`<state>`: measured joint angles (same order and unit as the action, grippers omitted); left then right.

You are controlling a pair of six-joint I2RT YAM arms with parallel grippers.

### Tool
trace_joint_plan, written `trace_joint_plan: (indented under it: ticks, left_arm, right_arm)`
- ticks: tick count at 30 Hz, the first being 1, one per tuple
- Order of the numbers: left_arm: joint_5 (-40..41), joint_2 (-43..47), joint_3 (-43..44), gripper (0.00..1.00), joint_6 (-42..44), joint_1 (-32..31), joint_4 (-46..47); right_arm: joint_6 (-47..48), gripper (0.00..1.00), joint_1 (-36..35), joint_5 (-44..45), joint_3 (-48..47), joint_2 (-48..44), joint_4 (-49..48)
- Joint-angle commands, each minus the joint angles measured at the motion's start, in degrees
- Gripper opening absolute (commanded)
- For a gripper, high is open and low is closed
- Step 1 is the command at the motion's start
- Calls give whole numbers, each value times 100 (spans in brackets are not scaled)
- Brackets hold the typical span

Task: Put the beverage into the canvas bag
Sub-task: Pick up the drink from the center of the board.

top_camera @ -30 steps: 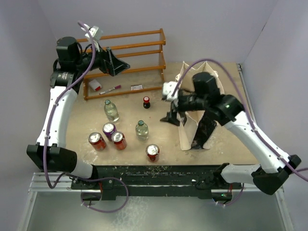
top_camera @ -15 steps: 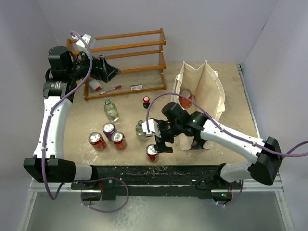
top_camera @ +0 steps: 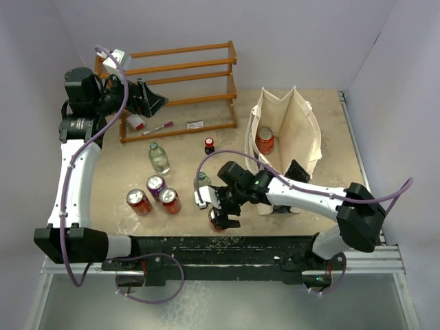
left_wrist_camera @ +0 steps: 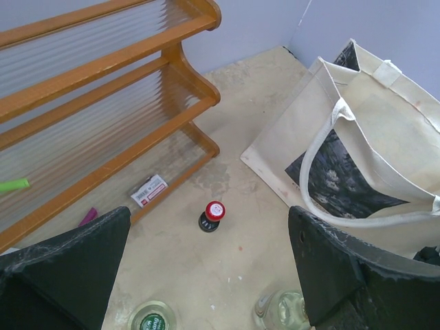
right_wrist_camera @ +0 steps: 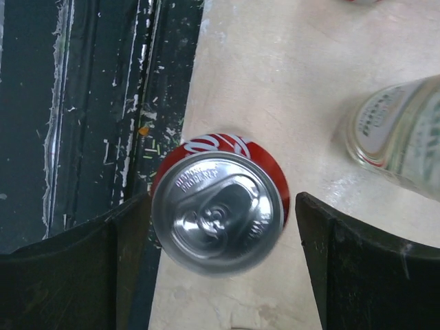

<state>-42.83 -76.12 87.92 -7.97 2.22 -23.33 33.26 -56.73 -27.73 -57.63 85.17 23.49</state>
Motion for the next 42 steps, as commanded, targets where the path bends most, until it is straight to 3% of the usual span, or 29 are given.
trace_joint_plan:
  ticks: [1, 6, 10, 17, 34, 42]
  left_arm:
    - [-127, 189, -99, 99, -121, 65, 325]
    - [-120, 230, -167, 99, -126, 77, 384]
    - [-120, 229, -228, 99, -143, 77, 434]
    - [-136, 140, -292, 99, -117, 82, 463]
    - [-130, -470, -166, 99, -21, 79, 441]
    - [-510, -764, 47, 100, -165, 34, 496]
  right_arm:
    - [-201, 84, -164, -25, 148, 143, -500]
    - [-255, 71, -216, -2, 144, 173, -569]
    - [-283, 69, -211, 51, 182, 20, -636]
    - [-249, 54, -216, 32, -50, -371, -432]
    - [4, 44, -123, 128, -3045, -898, 1361]
    - [-381, 42, 255, 754, -4642, -726, 1705]
